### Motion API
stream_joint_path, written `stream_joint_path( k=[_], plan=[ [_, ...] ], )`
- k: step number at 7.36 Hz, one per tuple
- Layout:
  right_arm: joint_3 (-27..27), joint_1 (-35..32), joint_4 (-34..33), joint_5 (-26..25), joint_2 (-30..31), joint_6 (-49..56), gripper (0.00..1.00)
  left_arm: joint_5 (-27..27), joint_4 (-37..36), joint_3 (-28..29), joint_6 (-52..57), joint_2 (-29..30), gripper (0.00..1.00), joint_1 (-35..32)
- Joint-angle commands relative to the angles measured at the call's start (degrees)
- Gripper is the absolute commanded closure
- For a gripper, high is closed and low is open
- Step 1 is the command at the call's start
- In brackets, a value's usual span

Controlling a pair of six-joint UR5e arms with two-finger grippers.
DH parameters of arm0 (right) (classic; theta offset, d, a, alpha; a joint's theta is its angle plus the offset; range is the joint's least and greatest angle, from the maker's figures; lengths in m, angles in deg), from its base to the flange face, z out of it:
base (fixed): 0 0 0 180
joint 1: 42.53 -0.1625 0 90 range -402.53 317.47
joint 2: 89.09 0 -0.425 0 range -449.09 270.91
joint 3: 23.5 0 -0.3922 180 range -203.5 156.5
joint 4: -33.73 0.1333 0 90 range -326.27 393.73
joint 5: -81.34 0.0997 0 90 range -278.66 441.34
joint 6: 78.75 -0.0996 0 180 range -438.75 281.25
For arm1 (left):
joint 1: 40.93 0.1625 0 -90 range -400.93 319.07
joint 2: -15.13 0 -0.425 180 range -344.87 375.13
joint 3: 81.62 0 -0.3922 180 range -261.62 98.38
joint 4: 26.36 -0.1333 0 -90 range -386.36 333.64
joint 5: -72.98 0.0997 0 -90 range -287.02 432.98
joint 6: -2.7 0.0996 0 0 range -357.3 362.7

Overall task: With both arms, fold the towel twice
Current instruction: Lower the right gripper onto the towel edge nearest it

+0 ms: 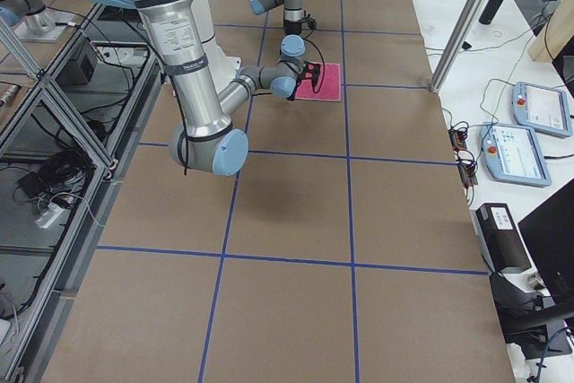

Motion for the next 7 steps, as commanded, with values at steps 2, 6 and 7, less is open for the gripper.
stream_joint_path(
  k=[2,6,7],
  plan=[
    [0.12,1.28,-0.27,-0.02,-0.10,-0.16,0.15,-0.09,0.00,-0.03,-0.06,0.00,1.00,-0.08],
    [0.56,1.81,-0.54,-0.11,-0.10,-0.25,0.35,-0.09,0.00,-0.11,0.02,-0.08,1.00,-0.08],
    [0.74,1.81,-0.63,-0.02,0.07,-0.25,0.35,-0.09,0.00,-0.20,0.02,-0.08,1.00,-0.08]
  ],
)
